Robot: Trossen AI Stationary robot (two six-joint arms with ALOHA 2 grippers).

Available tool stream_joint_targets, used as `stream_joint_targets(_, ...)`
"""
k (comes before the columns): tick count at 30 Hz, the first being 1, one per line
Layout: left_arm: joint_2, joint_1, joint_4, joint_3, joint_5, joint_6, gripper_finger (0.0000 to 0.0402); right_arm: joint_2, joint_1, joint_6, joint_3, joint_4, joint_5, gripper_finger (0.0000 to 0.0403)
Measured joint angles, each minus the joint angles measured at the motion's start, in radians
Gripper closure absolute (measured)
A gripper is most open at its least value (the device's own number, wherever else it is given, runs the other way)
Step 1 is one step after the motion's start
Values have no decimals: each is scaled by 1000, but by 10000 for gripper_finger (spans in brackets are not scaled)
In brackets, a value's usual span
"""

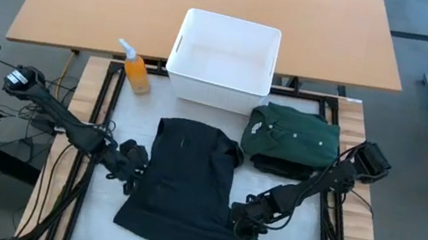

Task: Fold laundry
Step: Fold the black shorts

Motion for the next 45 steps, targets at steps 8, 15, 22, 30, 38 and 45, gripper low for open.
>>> stream_joint_targets(8, -2, 127, 236, -136, 65, 58, 271, -1, -9, -107, 0, 0, 3, 261)
stream_joint_targets(15, -50, 309, 191, -34, -79, 381, 271, -2, -35, -154, 0, -36, 4, 261)
stream_joint_targets(22, 34, 704, 179, 124, 129, 738, 271, -2, -63, -189, 0, -36, 5, 261)
stream_joint_targets(30, 316, 991, 172, 249, 353, 960, 271, -2, -63, -141, 0, -33, 5, 261)
stream_joint_targets(38, 585, 1012, 159, 339, 298, 1086, 270, -2, -35, -141, 0, -37, 26, 261)
stream_joint_targets(45, 749, 1011, -2, 444, 306, 1126, 282, -2, -40, -158, 0, -53, 29, 261)
